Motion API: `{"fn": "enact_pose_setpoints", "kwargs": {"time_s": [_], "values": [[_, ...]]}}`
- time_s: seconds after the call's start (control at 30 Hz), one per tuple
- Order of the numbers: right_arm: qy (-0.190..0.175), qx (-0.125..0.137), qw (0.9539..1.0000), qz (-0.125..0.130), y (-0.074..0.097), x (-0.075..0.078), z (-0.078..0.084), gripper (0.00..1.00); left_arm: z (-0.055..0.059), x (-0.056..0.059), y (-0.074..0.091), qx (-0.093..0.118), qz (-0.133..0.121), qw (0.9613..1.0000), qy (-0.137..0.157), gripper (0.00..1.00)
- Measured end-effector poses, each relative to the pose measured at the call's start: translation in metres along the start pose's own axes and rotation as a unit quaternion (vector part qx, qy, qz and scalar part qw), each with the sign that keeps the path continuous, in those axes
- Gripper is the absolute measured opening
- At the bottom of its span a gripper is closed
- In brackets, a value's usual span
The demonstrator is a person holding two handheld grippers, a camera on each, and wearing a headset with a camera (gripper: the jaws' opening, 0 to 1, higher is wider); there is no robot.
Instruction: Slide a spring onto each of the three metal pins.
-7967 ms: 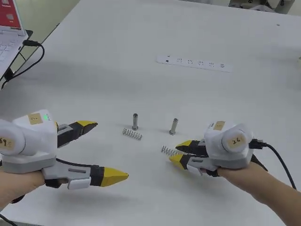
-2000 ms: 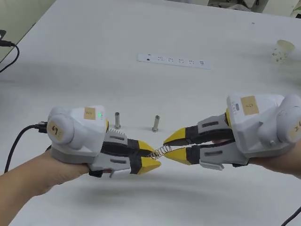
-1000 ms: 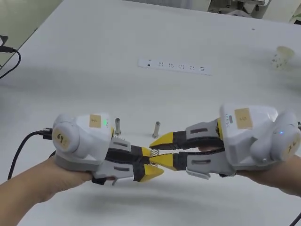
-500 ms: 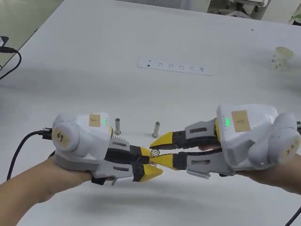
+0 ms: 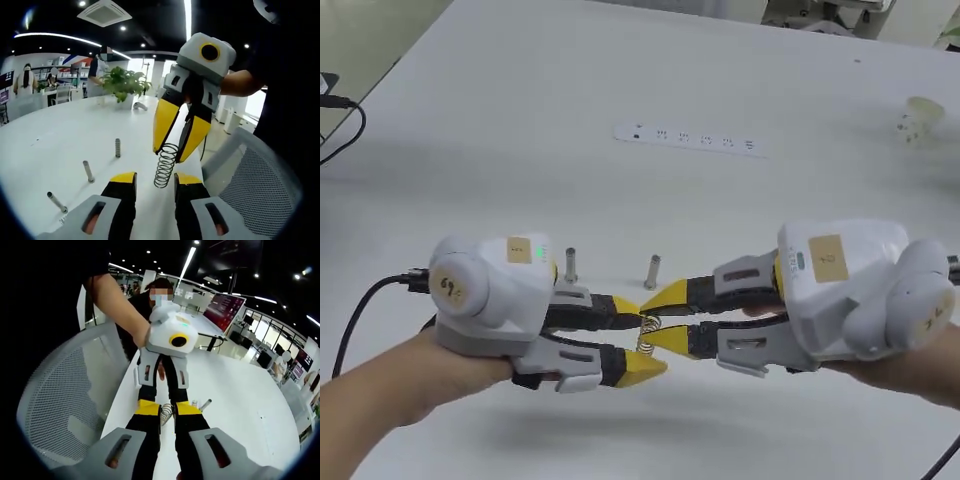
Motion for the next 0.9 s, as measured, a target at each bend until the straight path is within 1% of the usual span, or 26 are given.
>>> {"fn": "enact_pose_setpoints", "kwargs": {"time_s": [0.37,0.43,0.67,0.7,0.8,0.87,0.9], "values": [[0.0,-0.004,1.0,0.005,0.0,0.003,0.003,0.07,0.007,-0.009,0.005,-0.002,-0.026,0.9996,0.003,0.42],[-0.002,-0.004,1.0,0.006,0.0,0.004,0.004,0.07,0.008,-0.012,0.007,-0.002,-0.033,0.9994,0.006,0.47],[-0.004,-0.006,0.9999,0.012,0.002,0.006,0.006,0.07,0.016,-0.023,0.015,-0.006,-0.056,0.9984,0.008,0.59],[-0.005,-0.006,0.9999,0.013,0.002,0.006,0.006,0.07,0.018,-0.025,0.016,-0.01,-0.062,0.998,0.003,0.61],[-0.007,-0.008,0.9998,0.016,0.003,0.007,0.008,0.07,0.023,-0.028,0.021,-0.019,-0.067,0.9975,0.005,0.66],[-0.008,-0.009,0.9998,0.018,0.004,0.008,0.009,0.07,0.024,-0.03,0.025,-0.02,-0.072,0.9972,0.005,0.69],[-0.009,-0.009,0.9998,0.018,0.004,0.008,0.01,0.07,0.025,-0.033,0.028,-0.019,-0.079,0.9967,0.008,0.7]]}}
Point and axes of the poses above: the centre of the closed fingertips' face, and the gripper's own axes: y roughly backward along the fingers, x roughly to its right, z roughly out of its underside, the point moved 2 cm from there along y, roughly backward along the fingers, and after that the axes turned 15 degrees about -z, right-handed, at the moved point
